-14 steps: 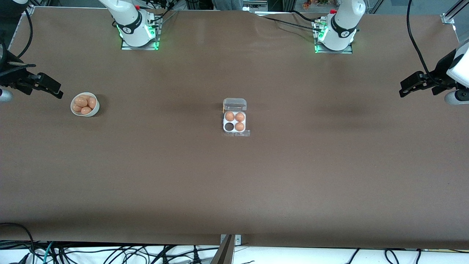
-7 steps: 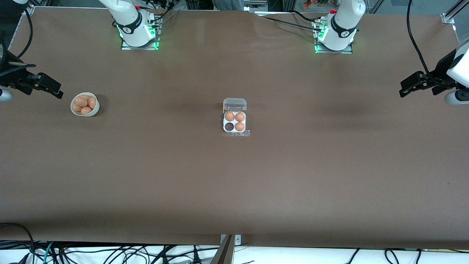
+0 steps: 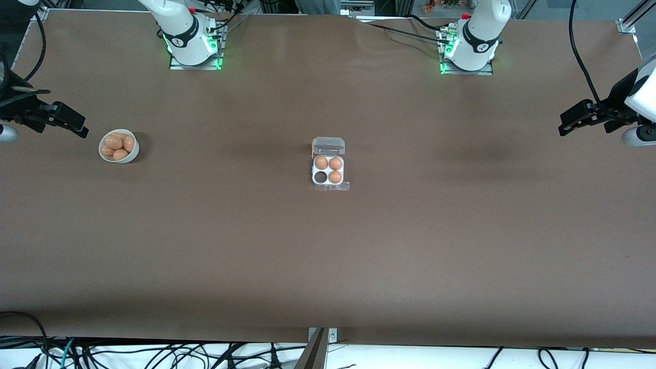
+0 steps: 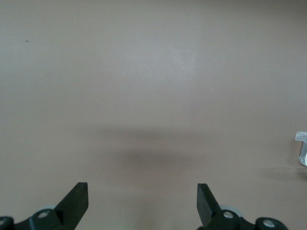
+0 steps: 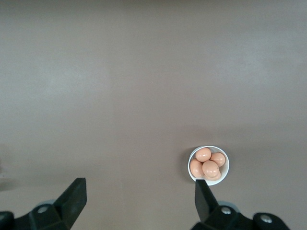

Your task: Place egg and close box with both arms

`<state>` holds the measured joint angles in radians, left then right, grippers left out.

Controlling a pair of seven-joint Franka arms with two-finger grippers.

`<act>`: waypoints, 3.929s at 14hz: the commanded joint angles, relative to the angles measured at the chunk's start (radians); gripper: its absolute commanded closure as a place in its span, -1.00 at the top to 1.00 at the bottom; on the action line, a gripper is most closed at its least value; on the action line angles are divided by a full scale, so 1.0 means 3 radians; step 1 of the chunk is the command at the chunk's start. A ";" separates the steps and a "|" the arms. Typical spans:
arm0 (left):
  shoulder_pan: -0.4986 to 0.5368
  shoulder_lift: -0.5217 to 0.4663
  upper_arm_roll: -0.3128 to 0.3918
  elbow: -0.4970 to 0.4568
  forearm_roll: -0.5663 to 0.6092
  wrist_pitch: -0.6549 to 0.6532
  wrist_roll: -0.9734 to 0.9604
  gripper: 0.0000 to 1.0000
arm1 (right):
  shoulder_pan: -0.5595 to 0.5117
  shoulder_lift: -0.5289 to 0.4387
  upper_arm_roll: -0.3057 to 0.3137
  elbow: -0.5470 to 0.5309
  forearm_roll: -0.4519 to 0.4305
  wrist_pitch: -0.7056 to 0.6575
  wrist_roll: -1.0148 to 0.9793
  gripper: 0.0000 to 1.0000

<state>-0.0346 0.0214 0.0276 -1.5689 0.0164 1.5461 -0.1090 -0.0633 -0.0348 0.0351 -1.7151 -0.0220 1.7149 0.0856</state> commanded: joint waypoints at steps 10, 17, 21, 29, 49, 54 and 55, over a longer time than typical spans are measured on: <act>-0.0002 0.0031 0.0005 0.0096 -0.0004 -0.0081 0.0052 1.00 | -0.0034 -0.0017 0.0036 0.0026 0.0043 -0.0051 0.0037 1.00; -0.0002 0.0031 0.0005 0.0096 -0.0004 -0.0081 0.0052 1.00 | -0.0034 0.0008 0.0036 0.0026 0.0043 -0.0041 0.0001 1.00; -0.0002 0.0031 0.0000 0.0101 -0.0004 -0.0081 0.0052 1.00 | -0.0065 0.0299 0.0001 0.0016 -0.0003 -0.0132 -0.0315 1.00; 0.0003 0.0031 0.0000 0.0096 -0.0004 -0.0102 0.0052 1.00 | -0.0162 0.0316 -0.0275 -0.1434 -0.0223 0.1342 -0.0439 1.00; 0.0003 0.0031 0.0005 0.0173 0.0001 -0.0107 0.0052 1.00 | -0.0162 0.0443 -0.0914 -0.2664 -0.0218 0.2910 -0.1430 1.00; 0.0003 0.0036 0.0005 0.0173 0.0001 -0.0107 0.0052 1.00 | -0.0167 0.0469 -0.0945 -0.2633 -0.0213 0.2910 -0.1492 0.97; 0.0003 0.0036 0.0005 0.0173 0.0001 -0.0107 0.0057 1.00 | -0.0167 0.0469 -0.0945 -0.2633 -0.0218 0.2905 -0.1497 0.83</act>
<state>-0.0348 0.0214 0.0273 -1.5444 0.0164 1.5332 -0.1090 -0.1126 0.1221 -0.2438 -2.5035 -0.0785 2.6050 -0.3456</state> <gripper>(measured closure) 0.000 0.013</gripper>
